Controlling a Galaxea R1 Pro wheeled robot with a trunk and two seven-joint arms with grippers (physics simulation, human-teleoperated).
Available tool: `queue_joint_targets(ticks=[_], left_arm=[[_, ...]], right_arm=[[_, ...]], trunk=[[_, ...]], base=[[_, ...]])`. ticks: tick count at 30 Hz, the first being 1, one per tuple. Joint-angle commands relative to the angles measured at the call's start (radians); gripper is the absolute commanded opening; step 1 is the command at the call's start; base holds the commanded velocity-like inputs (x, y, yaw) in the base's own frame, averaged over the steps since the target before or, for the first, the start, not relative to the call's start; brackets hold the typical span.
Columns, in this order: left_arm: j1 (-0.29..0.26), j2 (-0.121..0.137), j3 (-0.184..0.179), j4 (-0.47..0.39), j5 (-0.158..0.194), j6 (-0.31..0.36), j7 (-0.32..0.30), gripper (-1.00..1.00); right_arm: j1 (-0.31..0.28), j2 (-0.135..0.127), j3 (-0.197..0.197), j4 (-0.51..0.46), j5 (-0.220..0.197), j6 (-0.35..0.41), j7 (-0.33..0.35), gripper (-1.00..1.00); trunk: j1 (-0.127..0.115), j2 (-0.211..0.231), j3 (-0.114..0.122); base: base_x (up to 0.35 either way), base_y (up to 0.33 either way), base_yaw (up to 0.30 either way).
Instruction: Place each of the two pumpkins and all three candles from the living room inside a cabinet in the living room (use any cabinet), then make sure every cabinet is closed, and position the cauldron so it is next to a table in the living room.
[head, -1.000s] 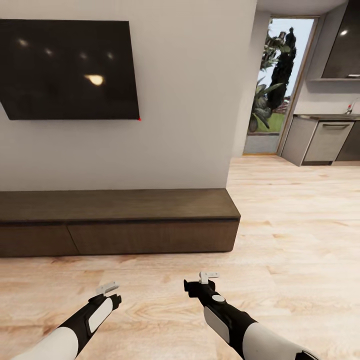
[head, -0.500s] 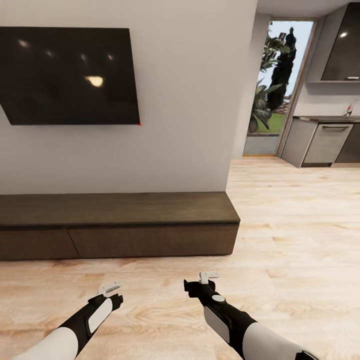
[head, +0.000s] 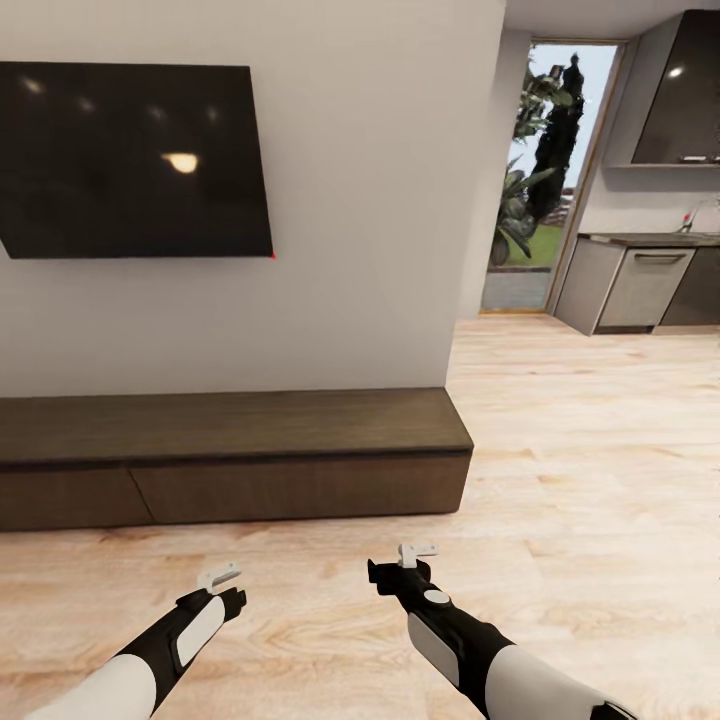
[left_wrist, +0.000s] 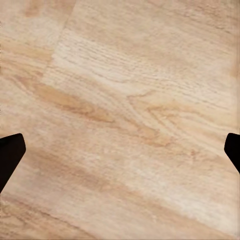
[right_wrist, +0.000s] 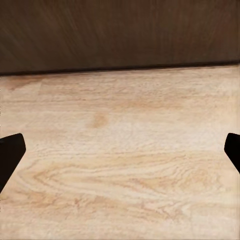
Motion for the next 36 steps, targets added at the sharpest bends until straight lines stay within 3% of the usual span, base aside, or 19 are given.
queue_joint_targets(ticks=[1, 21, 36], left_arm=[[0.000, 0.001, -0.008, -0.003, 0.007, 0.004, 0.008, 1.00], [0.000, 0.001, -0.007, -0.002, 0.009, 0.002, 0.006, 1.00], [0.000, 0.001, -0.007, 0.005, 0.007, 0.001, 0.006, 1.00]], right_arm=[[-0.001, 0.000, 0.008, 0.000, -0.011, -0.006, -0.006, 1.00], [-0.001, 0.000, 0.008, 0.000, -0.004, -0.006, -0.006, 1.00], [-0.001, 0.000, 0.008, 0.000, -0.003, -0.006, -0.006, 1.00]], trunk=[[-0.004, 0.007, 0.002], [-0.081, 0.147, 0.065], [-0.138, 0.252, 0.112]], base=[[0.000, 0.000, -0.013], [-0.001, 0.000, -0.001], [-0.119, 0.000, 0.053]])
